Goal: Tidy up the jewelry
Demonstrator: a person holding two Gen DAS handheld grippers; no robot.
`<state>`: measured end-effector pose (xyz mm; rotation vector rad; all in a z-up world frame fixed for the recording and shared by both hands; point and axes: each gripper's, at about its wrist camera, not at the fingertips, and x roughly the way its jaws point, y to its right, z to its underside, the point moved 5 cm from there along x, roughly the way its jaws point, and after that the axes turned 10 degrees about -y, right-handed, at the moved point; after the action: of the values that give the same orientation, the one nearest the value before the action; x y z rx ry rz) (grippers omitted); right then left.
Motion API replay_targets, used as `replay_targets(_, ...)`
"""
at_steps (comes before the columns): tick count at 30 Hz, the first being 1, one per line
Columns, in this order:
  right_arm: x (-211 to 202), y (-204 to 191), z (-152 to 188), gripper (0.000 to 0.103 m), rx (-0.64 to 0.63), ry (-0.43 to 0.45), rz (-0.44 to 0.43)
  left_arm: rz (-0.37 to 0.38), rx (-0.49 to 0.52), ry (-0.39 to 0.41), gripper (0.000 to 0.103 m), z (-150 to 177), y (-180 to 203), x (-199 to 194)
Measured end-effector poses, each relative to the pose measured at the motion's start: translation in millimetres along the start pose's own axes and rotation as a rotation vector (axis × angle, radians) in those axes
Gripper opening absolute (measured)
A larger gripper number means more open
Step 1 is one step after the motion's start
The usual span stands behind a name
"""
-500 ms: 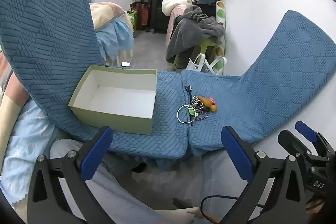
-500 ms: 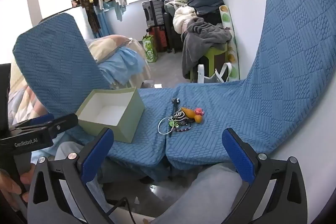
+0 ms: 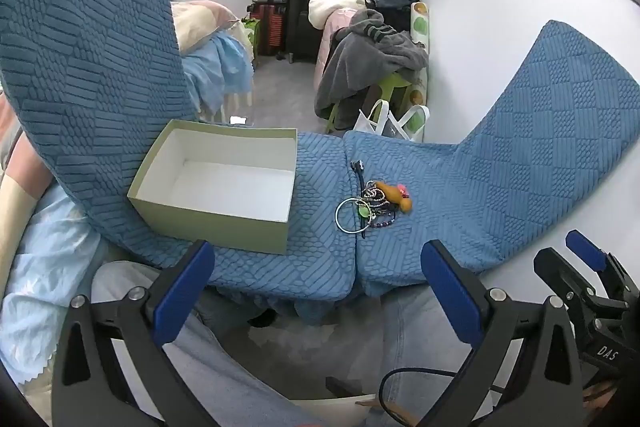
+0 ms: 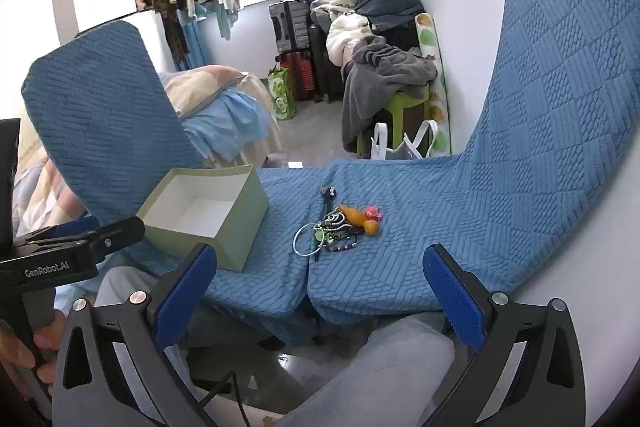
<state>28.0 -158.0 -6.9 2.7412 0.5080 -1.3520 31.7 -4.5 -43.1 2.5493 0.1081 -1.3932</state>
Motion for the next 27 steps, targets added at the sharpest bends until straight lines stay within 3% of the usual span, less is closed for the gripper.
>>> replay_targets(27, -1.6, -1.7, -5.7, 0.103, -0.009, 0.01, -0.007, -0.02, -0.018, 0.006, 0.102, -2.5, -4.2, -0.4)
